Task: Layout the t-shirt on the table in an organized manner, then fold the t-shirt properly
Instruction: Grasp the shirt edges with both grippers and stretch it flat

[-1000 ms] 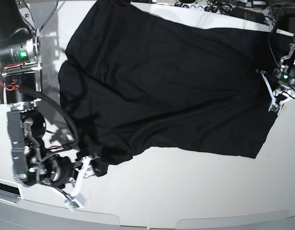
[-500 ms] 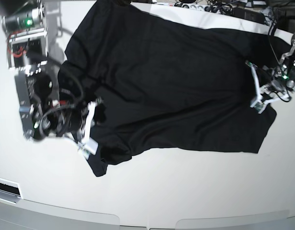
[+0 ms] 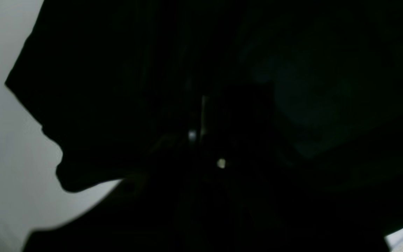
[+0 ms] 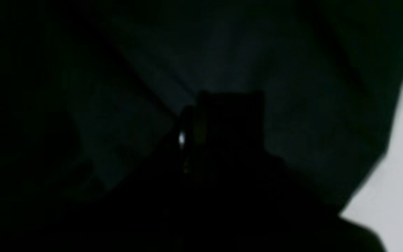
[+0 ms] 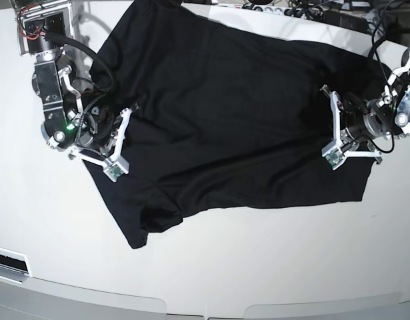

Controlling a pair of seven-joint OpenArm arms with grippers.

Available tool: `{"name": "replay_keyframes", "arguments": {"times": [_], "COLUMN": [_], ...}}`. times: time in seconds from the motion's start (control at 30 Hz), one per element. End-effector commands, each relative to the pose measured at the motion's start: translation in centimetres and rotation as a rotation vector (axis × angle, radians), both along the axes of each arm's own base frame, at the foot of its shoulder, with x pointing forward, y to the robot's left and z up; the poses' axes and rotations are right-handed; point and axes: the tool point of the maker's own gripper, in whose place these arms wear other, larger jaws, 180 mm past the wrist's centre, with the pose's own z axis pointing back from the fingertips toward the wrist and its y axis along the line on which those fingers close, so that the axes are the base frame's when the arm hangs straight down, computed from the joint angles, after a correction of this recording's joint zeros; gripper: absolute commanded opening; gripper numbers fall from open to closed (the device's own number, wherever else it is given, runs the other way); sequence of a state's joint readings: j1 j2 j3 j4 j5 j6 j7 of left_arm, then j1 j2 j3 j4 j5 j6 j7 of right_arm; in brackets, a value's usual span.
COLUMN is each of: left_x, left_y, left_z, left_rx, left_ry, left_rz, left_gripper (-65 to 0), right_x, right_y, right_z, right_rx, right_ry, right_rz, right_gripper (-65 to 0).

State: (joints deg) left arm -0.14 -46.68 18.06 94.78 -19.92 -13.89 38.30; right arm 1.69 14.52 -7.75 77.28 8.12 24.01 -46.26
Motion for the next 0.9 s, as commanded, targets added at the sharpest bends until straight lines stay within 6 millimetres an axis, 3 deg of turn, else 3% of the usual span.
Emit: {"name": "replay_keyframes", "arguments": {"times": [0.0, 0.17, 0.3, 0.43, 0.63, 0.77, 0.87], "left_x": [1.1, 2.8, 3.8, 3.9, 2.4, 1.5, 1.1], "left_y": [0.7, 3.2, 4.3, 4.5, 2.8, 1.0, -0.3], "left_z": [1.2, 2.2, 3.0, 3.1, 1.9, 1.4, 1.5], "left_rx": [0.013, 0.113, 0.140, 0.141, 0.130, 0.094, 0.045], "left_ry": [-0.041, -0.149, -0.221, -0.227, -0.140, -0.095, -0.093], "left_rz": [0.013, 0.118, 0.182, 0.195, 0.056, -0.074, -0.140], "left_gripper": [-65.0, -65.0, -65.0, -65.0, -65.0, -65.0, -65.0], "right_x": [0.2, -0.4, -0.3, 2.2, 7.8, 9.2, 8.4], "right_y": [-2.1, -8.6, -10.0, -9.3, -8.4, -6.4, -3.6], "right_z": [0.1, 0.7, 1.3, 2.6, 7.0, 8.7, 9.8], "right_rx": [-0.084, -0.337, -0.393, -0.369, -0.345, -0.207, -0.033], "right_ry": [0.009, 0.006, -0.020, -0.075, -0.146, -0.139, -0.137], "right_rz": [-0.049, -0.384, -0.449, -0.389, -0.293, -0.208, -0.079], "right_gripper": [-65.0, -65.0, -65.0, -65.0, -65.0, -65.0, -65.0]}}
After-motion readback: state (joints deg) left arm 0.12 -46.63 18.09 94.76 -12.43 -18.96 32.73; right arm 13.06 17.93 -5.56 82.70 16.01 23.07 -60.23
